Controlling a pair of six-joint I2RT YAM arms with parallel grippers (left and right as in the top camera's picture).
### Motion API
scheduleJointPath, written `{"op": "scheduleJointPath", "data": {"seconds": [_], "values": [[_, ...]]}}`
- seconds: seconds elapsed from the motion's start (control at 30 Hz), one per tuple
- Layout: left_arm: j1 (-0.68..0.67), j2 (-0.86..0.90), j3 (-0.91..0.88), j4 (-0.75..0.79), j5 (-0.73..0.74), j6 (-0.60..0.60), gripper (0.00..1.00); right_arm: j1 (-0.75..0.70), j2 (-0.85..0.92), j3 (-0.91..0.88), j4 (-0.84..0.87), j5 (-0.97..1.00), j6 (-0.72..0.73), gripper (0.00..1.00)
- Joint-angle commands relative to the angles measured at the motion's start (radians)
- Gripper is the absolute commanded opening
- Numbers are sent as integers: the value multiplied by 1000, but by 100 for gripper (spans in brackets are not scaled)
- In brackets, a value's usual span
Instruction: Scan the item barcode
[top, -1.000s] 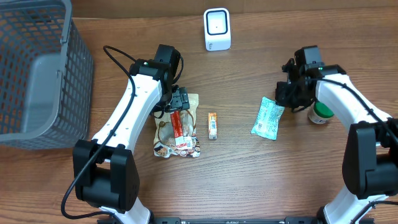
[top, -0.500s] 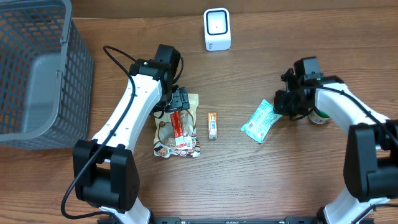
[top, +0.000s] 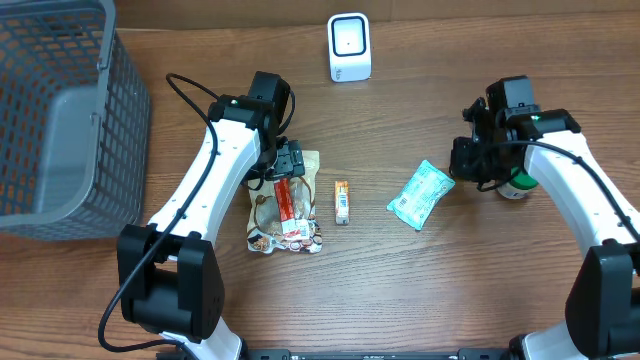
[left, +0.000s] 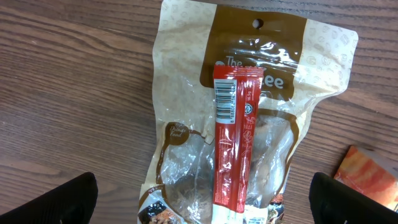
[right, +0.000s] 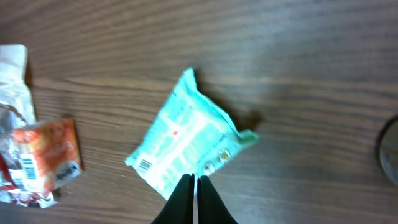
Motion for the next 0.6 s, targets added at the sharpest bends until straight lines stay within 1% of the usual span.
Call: {"op": "scheduleJointPath", "data": {"seconds": [0.0,0.07,0.2,0.3,0.37,0.4,0.43,0.47,0.5,0.57], "values": [[0,-11,12,-2,39,-15,100,4,10,-6,-40,23,29,5],[0,-10,12,-2,77,-15,100,4,10,-24,-42,28,29,5],[0,-10,12,-1,82,-15,100,3,10,-54,-23,58,34,5],[-1,-10,12,62,98,-14,100,4,10,-68,-5,76,57,5],[-1,-10,12,73,194,-11,100,4,10,-72,6,80,64,5],[-1,-10,12,72,248,-10,91,4,10,-74,14,82,77,6],[-2,-10,12,74,294,-11,65,3,10,-75,22,85,90,6],[-3,-10,12,82,346,-11,31,4,10,-75,29,90,98,6],[-5,-10,12,92,389,-11,4,3,10,-75,34,103,109,7],[-25,-9,12,145,506,-9,4,3,10,-75,52,114,109,9]]}}
